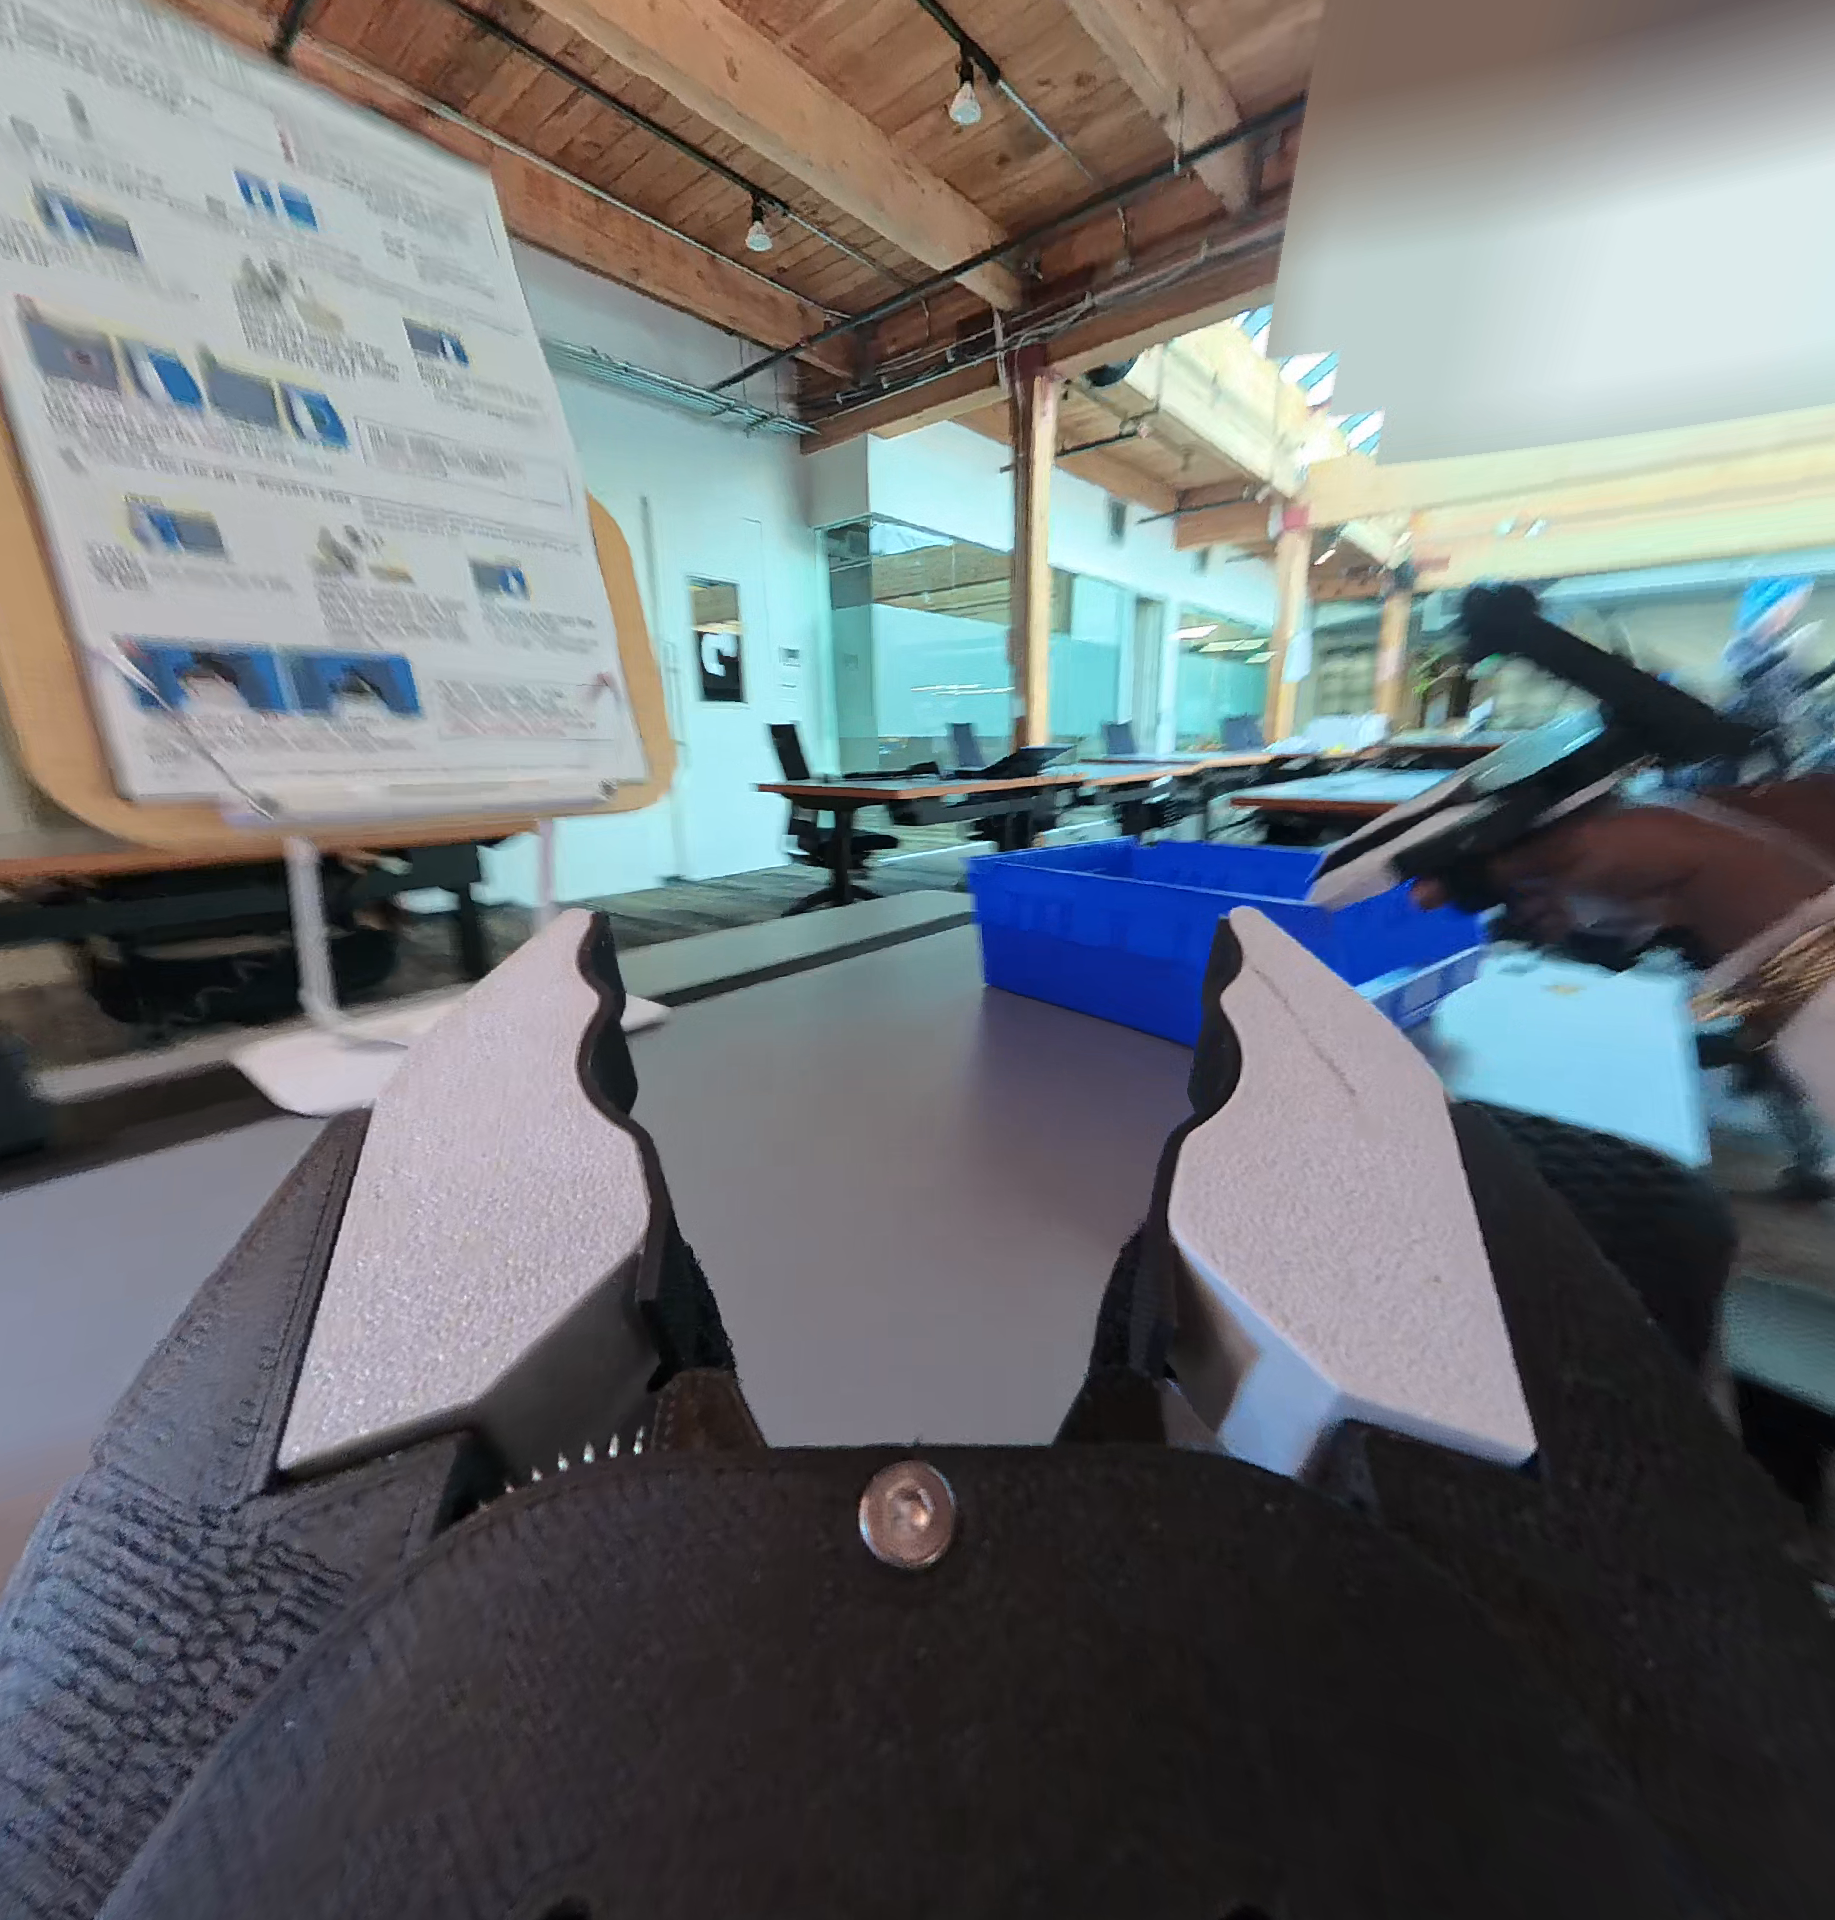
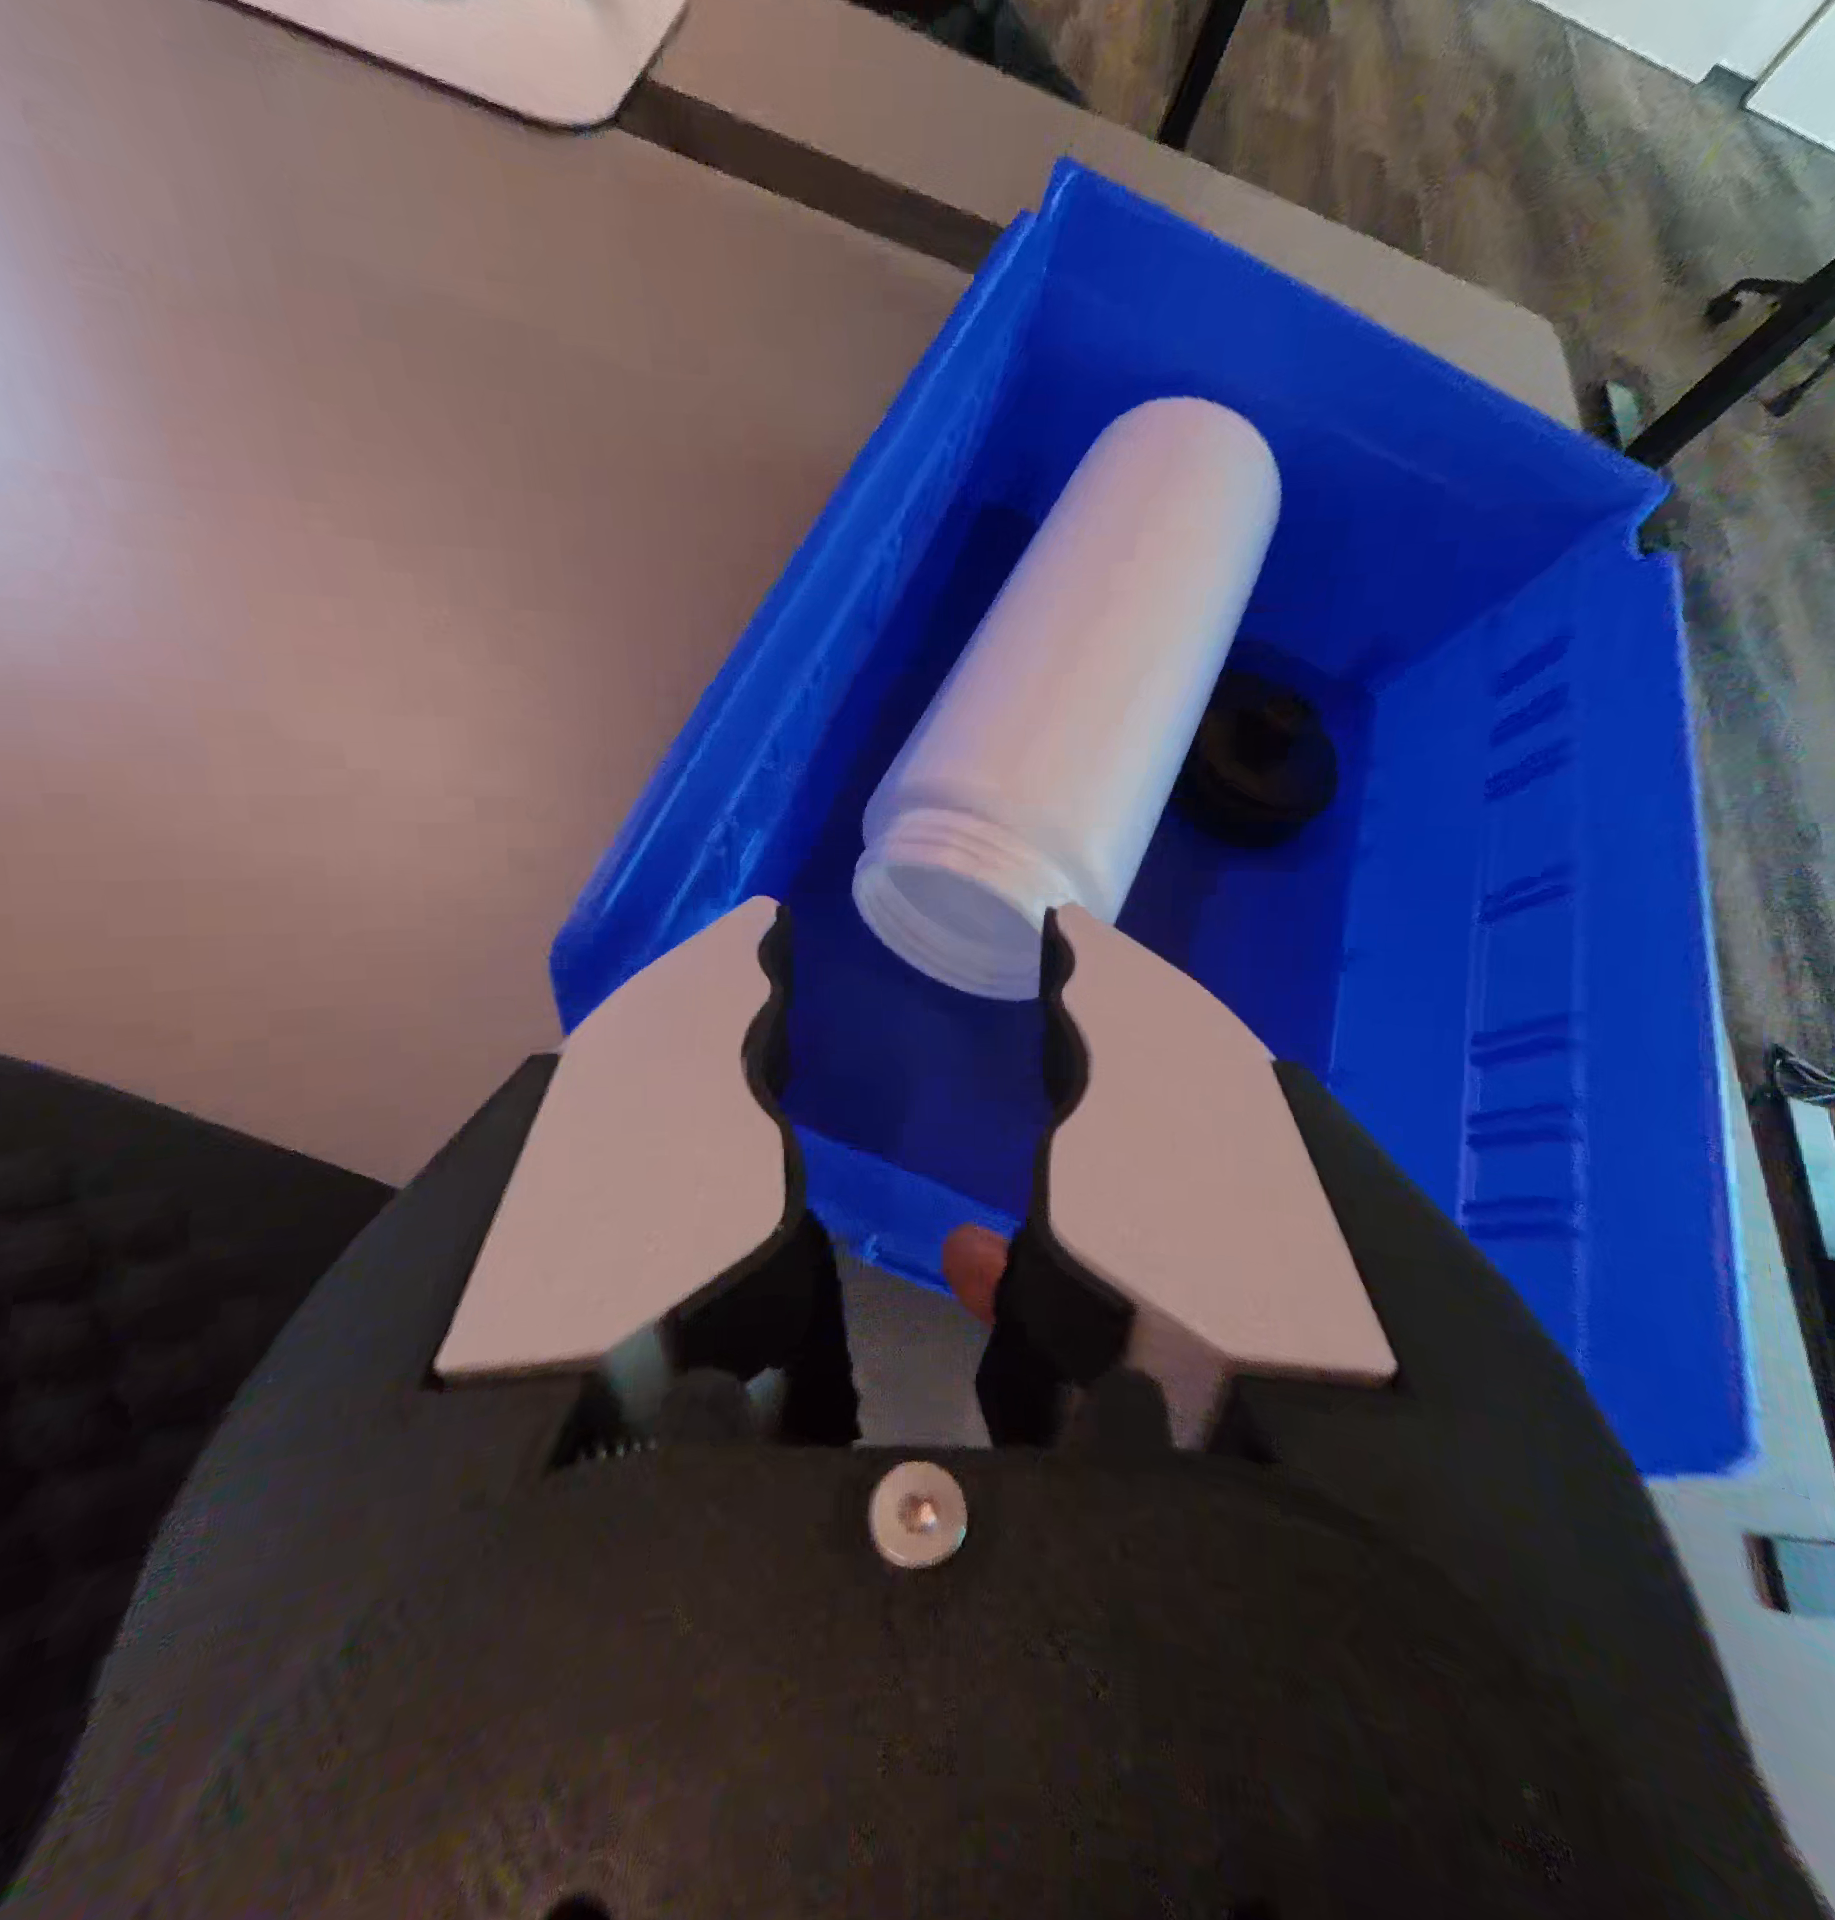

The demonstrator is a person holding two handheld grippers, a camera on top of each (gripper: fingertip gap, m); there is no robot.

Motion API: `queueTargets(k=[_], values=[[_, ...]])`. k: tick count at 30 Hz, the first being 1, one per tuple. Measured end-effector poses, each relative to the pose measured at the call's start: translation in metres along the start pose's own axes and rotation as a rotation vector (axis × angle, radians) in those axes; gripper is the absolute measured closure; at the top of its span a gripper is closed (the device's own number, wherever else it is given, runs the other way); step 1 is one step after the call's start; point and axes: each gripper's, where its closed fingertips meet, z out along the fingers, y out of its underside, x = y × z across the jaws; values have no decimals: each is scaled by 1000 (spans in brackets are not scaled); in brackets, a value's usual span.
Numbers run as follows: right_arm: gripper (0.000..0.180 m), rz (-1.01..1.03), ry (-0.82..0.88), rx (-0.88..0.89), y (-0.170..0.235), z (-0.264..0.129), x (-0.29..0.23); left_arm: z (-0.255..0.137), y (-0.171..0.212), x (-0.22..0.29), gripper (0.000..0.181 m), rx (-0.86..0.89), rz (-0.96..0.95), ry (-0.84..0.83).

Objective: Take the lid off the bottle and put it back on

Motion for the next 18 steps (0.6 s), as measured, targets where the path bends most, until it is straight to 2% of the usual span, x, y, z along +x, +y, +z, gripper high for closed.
queueTargets(k=[2,5,8,10,12,13,14,18], values=[[127,29,-42,89,-11,-17,-8,-7,-13,-3,79,-29,107,-75],[113,77,-126,196,-23,-34,-24,-39,-34,-51,82,-194,333,-443],[106,82,-121,157,-20,-25,-32,-88,-53,-97,84,-305,491,-718],[109,63,-132,102,-13,-9,-42,-113,-37,-121,85,-420,405,-759],[129,57,-132,46,-4,6,-50,-132,-10,-137,88,-525,249,-757],[149,48,-124,20,0,12,-52,-138,-1,-143,93,-543,192,-758],[161,35,-105,9,2,16,-53,-142,4,-147,105,-544,158,-756],[162,-45,-56,-5,-5,23,-62,-150,33,-156,152,-611,100,-739]])
